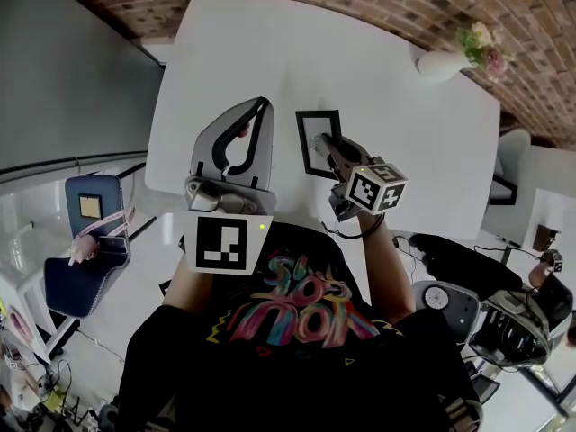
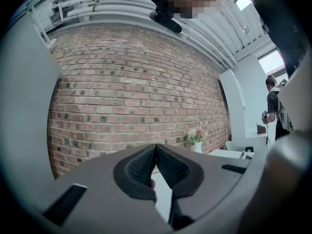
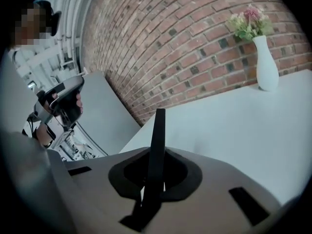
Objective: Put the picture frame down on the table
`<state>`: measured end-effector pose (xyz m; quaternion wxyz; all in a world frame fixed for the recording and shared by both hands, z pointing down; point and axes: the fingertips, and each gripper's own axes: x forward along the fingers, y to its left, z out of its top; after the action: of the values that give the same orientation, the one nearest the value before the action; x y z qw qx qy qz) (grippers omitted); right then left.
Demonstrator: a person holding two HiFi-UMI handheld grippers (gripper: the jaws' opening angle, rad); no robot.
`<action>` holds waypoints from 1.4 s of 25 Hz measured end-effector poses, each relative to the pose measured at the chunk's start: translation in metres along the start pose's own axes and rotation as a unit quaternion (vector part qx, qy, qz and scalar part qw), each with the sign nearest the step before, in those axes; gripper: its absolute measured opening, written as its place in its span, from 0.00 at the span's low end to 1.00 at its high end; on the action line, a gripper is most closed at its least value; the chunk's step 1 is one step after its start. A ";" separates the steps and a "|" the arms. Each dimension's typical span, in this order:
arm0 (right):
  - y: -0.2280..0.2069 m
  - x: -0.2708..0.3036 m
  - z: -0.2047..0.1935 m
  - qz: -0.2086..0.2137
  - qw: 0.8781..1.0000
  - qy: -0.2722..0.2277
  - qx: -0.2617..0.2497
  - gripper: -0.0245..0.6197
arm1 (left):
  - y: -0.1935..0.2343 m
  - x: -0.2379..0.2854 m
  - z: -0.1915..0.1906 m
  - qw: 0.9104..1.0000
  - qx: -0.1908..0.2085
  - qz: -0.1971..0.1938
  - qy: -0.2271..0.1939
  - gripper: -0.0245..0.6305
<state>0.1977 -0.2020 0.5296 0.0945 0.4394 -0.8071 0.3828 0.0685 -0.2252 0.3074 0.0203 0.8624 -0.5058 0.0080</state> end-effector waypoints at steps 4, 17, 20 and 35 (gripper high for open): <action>-0.008 0.018 -0.026 0.006 0.999 0.034 0.035 0.12 | 0.005 0.001 -0.013 1.000 0.000 -0.001 0.013 0.07; -0.037 0.038 -0.038 0.019 0.995 0.090 0.030 0.12 | -0.008 0.028 -0.024 1.000 0.003 0.001 0.026 0.07; -0.042 0.041 -0.038 0.007 0.995 0.095 0.022 0.12 | -0.004 0.029 -0.025 1.000 0.000 0.002 0.026 0.07; -0.064 0.042 -0.039 -0.054 0.991 0.111 -0.044 0.28 | 0.014 0.035 -0.028 0.999 -0.018 0.020 0.024 0.07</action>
<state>0.2156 -0.2224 0.6117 0.2237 0.4326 -0.7826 0.3878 0.0737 -0.2611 0.3366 0.0473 0.8514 -0.5220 0.0199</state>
